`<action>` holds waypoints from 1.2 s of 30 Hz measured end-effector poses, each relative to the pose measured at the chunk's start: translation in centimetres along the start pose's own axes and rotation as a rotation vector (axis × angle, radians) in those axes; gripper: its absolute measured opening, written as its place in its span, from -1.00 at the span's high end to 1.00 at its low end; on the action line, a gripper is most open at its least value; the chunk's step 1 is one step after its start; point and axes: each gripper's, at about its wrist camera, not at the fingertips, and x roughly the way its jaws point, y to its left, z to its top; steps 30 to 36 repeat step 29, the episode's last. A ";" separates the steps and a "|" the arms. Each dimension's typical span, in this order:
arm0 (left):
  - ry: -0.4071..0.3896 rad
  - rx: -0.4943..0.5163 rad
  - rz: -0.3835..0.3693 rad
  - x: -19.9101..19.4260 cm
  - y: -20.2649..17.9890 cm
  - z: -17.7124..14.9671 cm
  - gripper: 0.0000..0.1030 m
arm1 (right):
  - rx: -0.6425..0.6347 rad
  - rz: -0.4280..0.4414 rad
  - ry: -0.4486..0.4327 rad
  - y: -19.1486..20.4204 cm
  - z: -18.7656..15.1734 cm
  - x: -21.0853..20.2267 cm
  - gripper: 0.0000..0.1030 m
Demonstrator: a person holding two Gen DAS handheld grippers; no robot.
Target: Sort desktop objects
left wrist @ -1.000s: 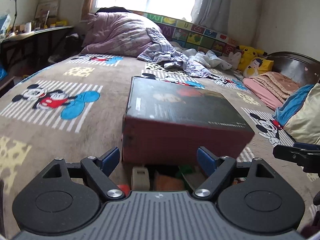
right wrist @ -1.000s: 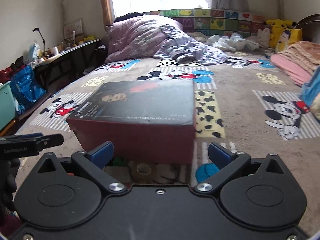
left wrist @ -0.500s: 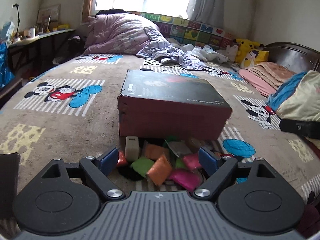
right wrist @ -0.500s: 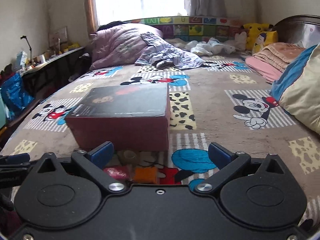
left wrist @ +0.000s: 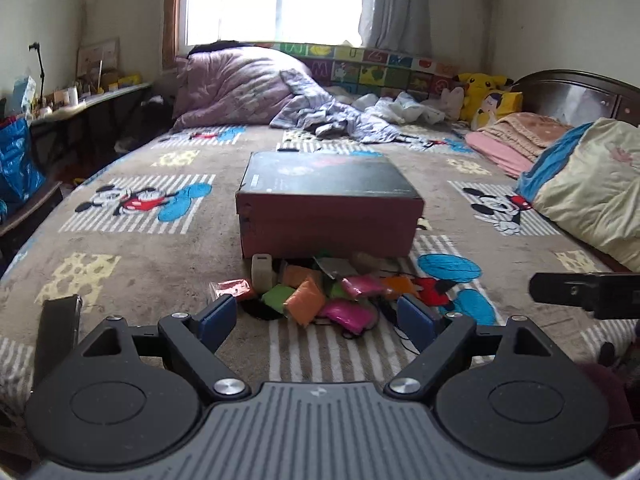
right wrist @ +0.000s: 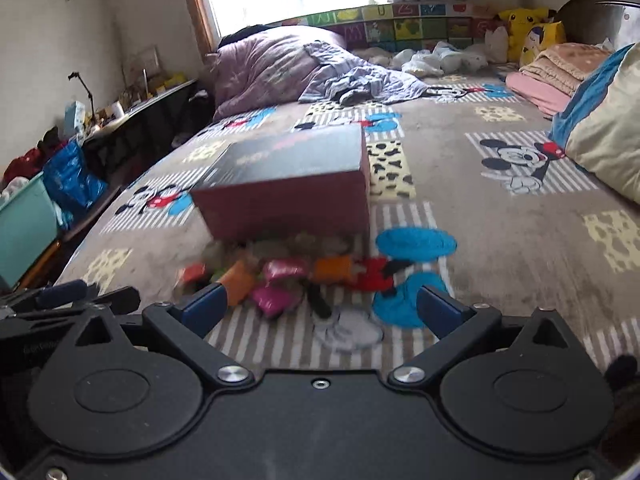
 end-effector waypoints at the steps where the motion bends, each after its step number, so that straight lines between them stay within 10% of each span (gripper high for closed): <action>1: -0.012 0.012 0.007 -0.7 -0.3 -0.2 -0.69 | -0.007 -0.005 -0.005 0.2 -0.2 -0.6 -0.99; 36: -0.079 0.010 -0.043 -7.0 -1.2 -1.0 -0.69 | -0.118 -0.029 -0.096 4.2 -2.3 -7.5 -0.99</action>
